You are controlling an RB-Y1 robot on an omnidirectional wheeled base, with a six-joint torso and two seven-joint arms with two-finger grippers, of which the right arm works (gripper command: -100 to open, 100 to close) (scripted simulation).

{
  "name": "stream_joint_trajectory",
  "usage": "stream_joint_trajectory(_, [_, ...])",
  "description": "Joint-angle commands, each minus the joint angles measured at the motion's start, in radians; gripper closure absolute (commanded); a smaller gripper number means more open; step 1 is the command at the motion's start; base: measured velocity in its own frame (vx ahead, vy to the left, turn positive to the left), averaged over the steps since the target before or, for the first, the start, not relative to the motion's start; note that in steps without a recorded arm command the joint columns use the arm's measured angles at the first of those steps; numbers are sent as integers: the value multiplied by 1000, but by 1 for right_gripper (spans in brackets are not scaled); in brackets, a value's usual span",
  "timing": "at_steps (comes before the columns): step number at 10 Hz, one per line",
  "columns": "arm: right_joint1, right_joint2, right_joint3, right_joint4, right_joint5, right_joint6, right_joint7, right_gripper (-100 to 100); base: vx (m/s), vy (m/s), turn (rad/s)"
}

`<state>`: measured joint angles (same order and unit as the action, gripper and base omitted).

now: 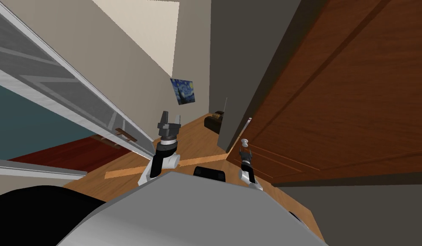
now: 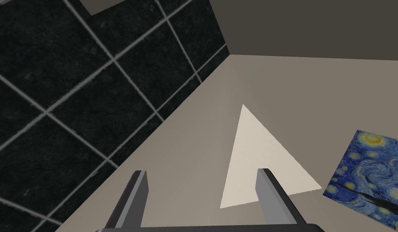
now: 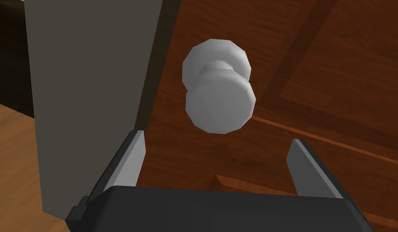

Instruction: Pull the door open

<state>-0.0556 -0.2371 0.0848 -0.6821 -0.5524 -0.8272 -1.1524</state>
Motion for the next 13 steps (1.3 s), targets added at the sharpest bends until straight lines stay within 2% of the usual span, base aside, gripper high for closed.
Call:
stream_joint_trajectory(1, [-6,10,8,-3,-17,1,-45,-100,-112,-25,14])
stream_joint_trajectory(7, [-6,40,32,-41,-69,8,-169,-100,-95,-14,12])
stream_joint_trajectory(8, [-5,36,30,-36,-63,6,-153,-100,-50,-6,2])
stream_joint_trajectory(13, [30,-46,11,-13,-88,-15,-240,-100,201,-8,118])
